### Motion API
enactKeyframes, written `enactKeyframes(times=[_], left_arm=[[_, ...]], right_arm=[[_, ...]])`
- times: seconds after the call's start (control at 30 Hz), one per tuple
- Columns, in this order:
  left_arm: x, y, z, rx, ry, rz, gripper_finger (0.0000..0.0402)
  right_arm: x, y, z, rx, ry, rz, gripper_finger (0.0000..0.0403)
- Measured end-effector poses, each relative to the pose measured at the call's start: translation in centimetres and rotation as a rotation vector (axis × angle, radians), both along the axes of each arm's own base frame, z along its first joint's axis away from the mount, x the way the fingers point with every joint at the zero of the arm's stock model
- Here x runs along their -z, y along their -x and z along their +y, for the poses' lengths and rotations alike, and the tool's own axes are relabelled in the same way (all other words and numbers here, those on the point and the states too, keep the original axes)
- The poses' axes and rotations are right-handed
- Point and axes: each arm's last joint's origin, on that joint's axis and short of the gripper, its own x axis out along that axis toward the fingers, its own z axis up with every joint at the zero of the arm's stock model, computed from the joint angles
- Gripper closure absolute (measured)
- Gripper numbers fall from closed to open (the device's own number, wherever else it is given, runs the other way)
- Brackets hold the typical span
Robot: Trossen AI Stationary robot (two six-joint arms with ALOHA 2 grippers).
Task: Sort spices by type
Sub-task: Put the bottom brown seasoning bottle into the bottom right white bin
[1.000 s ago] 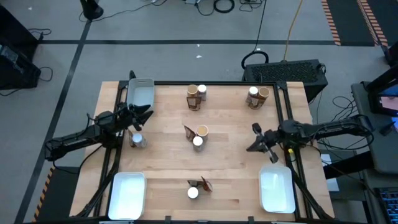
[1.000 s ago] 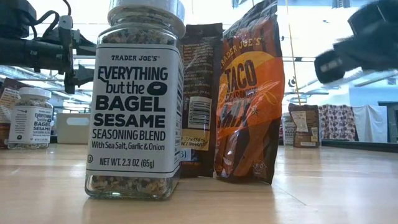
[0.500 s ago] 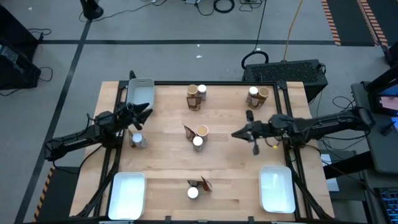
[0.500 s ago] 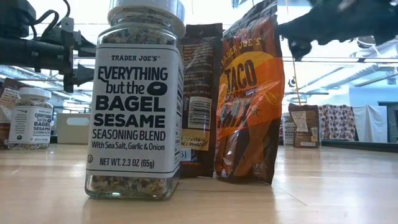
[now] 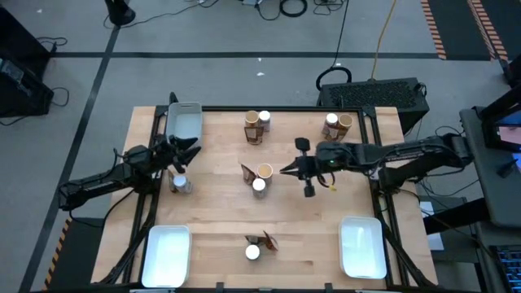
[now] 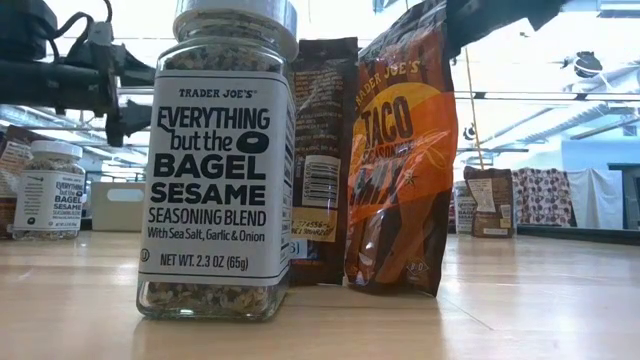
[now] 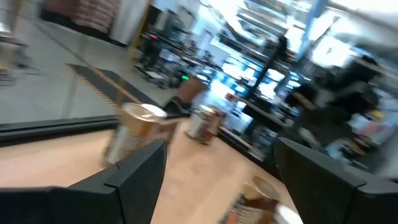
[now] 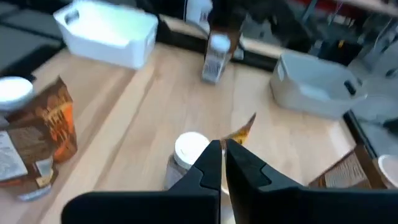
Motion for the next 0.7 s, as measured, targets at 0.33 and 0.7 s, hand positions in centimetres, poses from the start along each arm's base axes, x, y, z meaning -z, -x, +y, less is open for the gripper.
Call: enactKeyframes(times=[0.33, 0.7], left_arm=[[-4.1, -0.6, 0.0, 0.075, -0.103, 0.191, 0.01], [-6.8, -4.5, 1.2, 0.127, -0.246, 0.402, 0.01]], right_arm=[[-0.3, 0.4, -1.6, 0.137, -0.14, 0.106, 0.0312], [-2.5, -2.3, -5.7, 0.291, -0.193, 0.09, 0.0221]])
